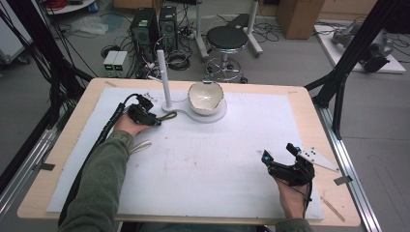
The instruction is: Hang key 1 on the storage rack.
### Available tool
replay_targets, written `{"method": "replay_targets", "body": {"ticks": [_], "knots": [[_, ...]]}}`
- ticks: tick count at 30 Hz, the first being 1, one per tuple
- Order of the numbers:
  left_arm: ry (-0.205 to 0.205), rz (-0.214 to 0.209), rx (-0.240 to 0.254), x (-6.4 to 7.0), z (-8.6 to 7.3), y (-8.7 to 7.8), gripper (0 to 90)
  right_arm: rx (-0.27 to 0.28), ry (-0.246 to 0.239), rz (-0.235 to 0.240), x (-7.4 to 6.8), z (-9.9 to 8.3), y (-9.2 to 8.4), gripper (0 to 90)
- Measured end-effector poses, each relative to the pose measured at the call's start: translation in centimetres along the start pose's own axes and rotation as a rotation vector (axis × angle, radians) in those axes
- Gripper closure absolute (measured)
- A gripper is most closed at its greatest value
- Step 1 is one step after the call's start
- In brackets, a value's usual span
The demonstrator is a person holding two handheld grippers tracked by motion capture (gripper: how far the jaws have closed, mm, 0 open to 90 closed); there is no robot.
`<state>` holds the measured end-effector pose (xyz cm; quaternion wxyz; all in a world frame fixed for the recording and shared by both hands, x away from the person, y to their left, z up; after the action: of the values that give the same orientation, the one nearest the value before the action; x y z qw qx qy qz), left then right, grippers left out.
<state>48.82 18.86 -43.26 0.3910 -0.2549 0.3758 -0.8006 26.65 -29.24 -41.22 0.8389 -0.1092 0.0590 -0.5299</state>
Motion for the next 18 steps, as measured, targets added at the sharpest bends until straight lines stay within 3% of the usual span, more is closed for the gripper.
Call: {"method": "replay_targets", "body": {"ticks": [9, 18], "knots": [[0.059, 0.028, -0.002, 0.7, 0.0, -0.5, 70.9, 0.001, -0.005, 0.0, 0.0, 0.0, 0.0, 0.4], [0.042, 0.028, 0.005, 0.5, 0.3, -2.1, 71.4, 0.004, -0.002, -0.002, 0.0, 0.0, -0.1, 0.4]]}}
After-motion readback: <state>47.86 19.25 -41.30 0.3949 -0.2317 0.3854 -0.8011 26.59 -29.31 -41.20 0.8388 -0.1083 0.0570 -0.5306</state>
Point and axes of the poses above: each handheld gripper's, and its own axes: y roughly forward along the jaws, z roughly out of its top, x roughly to its right, the point moved 1 cm from there along y, roughly forward along the jaws, and after that the axes turned 13 degrees about -y, right-handed, at the moved point
